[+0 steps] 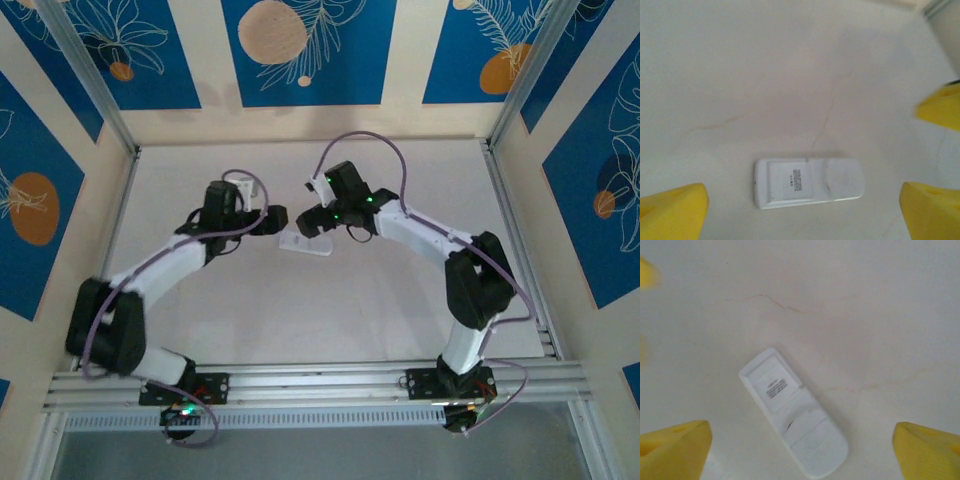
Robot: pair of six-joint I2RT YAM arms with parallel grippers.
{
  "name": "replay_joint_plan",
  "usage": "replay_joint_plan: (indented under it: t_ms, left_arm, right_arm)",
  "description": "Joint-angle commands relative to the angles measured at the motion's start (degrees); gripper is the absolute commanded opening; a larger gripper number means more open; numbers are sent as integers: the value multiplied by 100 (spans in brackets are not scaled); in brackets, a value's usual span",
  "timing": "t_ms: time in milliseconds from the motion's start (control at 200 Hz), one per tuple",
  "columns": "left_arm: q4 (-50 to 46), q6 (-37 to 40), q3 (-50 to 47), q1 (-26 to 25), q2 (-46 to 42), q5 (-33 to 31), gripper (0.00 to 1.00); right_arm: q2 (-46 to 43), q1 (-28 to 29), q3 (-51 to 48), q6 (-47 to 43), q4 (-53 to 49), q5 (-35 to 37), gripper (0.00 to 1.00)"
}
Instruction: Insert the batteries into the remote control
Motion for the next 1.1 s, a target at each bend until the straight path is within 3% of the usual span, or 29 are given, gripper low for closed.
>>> replay_joint_plan:
  t_ms: [0, 225, 430, 490, 690, 865, 1010, 1095]
  left_arm:
    - [-509, -462, -525, 51, -926, -760, 98]
    - [-1354, -641, -1298, 63, -2607, -936, 98]
    - [-1323, -940, -1755, 58, -2946, -762, 99]
    - [-1242, -1008, -1815, 61, -2895, -672, 99]
    - [-1069, -1245, -1751, 71, -2672, -407, 100]
    - [-1322, -1581, -1286, 71, -2272, 26, 100]
    - [-932, -1935, -1004, 71, -1999, 524, 100]
    - [-615, -2105, -928, 63, -1902, 681, 100]
  right_arm:
    - [597, -96, 348, -1429, -887, -170, 97]
    - [1649, -52, 1014, -1920, -1589, -362, 95]
    - [2107, 15, 1086, -1807, -1734, -374, 88]
    - [2173, 32, 1090, -1786, -1783, -375, 81]
    - [2003, 182, 971, -1528, -1768, -540, 41]
    - [1044, 220, 556, -411, -1278, -896, 28]
    - [-300, 54, -777, 1447, 152, -2278, 29]
    - [-668, 33, -1427, 2107, 905, -2449, 30]
